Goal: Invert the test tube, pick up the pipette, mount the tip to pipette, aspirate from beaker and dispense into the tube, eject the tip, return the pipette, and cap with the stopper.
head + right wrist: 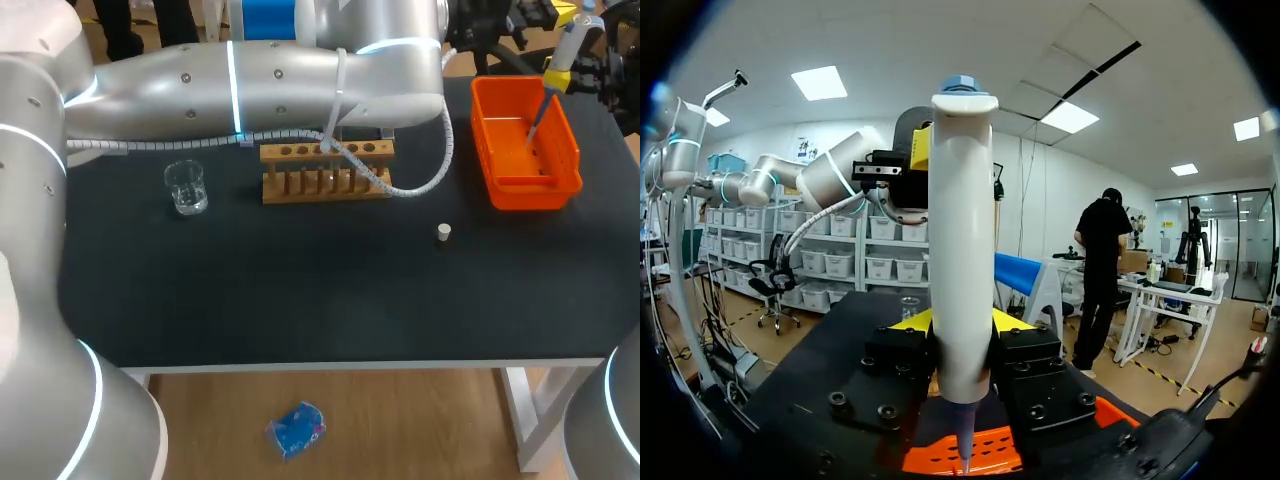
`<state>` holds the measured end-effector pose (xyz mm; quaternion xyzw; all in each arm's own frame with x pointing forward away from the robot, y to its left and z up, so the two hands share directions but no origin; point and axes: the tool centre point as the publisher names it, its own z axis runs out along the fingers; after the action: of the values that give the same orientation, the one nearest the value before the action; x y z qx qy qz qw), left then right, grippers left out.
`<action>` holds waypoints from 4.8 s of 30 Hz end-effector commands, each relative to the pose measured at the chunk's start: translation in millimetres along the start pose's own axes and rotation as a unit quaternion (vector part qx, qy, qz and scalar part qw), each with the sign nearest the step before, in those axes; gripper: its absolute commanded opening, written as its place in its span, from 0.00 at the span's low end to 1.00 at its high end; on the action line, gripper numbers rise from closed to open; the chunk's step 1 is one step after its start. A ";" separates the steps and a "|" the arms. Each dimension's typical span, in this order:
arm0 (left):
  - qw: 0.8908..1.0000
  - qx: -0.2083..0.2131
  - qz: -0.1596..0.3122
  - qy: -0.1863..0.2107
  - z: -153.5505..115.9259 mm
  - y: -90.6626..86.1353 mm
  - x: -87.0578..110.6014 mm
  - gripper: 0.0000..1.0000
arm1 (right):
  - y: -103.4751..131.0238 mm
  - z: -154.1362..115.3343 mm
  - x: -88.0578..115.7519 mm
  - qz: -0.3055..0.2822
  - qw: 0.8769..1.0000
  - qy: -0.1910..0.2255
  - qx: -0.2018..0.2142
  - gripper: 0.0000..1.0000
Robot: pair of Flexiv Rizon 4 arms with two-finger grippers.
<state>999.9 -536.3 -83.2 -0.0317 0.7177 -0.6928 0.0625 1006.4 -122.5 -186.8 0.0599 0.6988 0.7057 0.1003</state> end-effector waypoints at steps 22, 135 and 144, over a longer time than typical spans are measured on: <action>1.000 -0.015 -0.021 0.000 3.3 15.7 4.0 0.00 | 2.1 -0.2 -1.0 0.000 1.000 0.001 0.001 0.00; 1.000 -0.009 -0.012 -0.016 -95.3 8.4 18.0 1.00 | 47.9 97.8 57.4 -0.035 0.984 0.173 -0.012 0.00; 1.000 -0.006 -0.012 -0.017 -95.1 8.5 17.4 0.73 | 49.8 101.6 55.6 -0.035 0.984 0.171 -0.015 0.00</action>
<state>969.3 -442.4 -88.9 -0.0516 0.7216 -0.6872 0.0653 969.8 -10.8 -138.7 -0.0861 0.6966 0.7123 0.0065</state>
